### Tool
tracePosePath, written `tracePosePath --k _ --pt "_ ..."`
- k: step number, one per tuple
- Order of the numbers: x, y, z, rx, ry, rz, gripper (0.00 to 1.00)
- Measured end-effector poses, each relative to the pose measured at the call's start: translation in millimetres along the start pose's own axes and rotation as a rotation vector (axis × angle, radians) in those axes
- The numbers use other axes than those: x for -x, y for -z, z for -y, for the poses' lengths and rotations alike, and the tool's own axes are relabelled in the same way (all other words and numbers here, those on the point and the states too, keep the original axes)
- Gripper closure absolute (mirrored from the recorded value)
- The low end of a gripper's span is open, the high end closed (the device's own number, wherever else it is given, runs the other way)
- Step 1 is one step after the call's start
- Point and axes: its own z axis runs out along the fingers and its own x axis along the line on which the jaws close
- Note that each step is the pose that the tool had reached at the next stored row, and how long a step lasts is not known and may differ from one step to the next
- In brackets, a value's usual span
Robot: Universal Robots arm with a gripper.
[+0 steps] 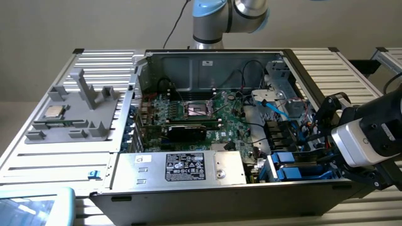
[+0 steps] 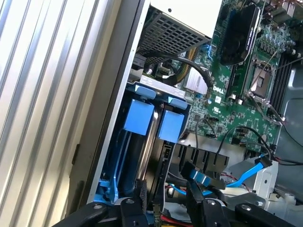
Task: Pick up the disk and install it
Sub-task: 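Insert the first disk wire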
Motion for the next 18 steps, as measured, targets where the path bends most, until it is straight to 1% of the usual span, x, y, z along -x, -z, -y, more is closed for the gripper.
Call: tracePosePath --k 2,3,4,6,7,8,9,10,12,13,16,17,18 --pt "-0.3 0.1 0.8 0.0040 -0.002 0.0014 0.54" --pt "-0.3 0.0 1.0 0.0060 -0.003 0.0020 0.63" --pt "-0.4 0.0 1.3 0.0079 -0.003 0.0027 0.63" --pt "-0.6 -0.1 1.9 0.0114 -0.005 0.0039 0.75" --pt "-0.9 -0.3 2.5 0.0141 -0.006 0.0048 0.75" --pt "-1.0 -0.4 2.9 0.0169 -0.007 0.0057 0.81" --pt "-1.0 -0.3 3.2 0.0194 -0.008 0.0061 0.81" --pt "-1.0 -0.3 3.2 0.0213 -0.009 0.0067 0.84" --pt "-0.3 0.6 3.3 0.0223 -0.010 0.0069 0.84" --pt "1.3 2.6 3.7 0.0228 -0.010 0.0054 0.84" --pt "10.0 10.7 5.5 0.0256 -0.010 -0.0054 0.84" --pt "12.6 12.2 6.1 0.0266 -0.010 -0.0097 0.84" --pt "15.0 13.1 6.7 0.0276 -0.011 -0.0155 0.84"
